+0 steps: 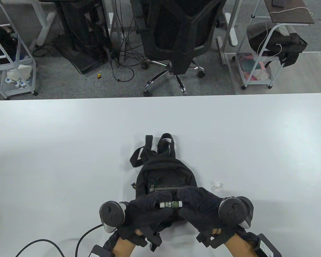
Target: Apply lubricant on backpack
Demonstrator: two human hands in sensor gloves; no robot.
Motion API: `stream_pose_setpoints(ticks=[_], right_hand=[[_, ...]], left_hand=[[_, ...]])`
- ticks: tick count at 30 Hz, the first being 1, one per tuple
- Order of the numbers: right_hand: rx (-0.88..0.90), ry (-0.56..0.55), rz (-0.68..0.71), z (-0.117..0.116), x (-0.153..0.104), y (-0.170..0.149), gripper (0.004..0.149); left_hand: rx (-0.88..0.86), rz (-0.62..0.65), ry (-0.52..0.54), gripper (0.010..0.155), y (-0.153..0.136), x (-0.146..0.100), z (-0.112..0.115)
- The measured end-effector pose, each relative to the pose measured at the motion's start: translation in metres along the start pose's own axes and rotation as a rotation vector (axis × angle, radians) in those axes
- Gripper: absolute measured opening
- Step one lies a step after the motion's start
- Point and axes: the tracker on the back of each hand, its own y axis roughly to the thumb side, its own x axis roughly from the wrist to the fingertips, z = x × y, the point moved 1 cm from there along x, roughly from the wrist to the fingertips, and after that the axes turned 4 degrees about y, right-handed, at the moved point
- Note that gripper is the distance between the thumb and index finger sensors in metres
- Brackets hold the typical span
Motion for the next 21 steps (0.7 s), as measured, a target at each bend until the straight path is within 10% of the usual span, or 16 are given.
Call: stream_pose_setpoints(ticks=[21], right_hand=[[0.005, 0.002, -0.021, -0.0005, 0.0, -0.0006, 0.056]], left_hand=[[0.0, 0.011, 0.004, 0.054, 0.0008, -0.0002, 0.0001]])
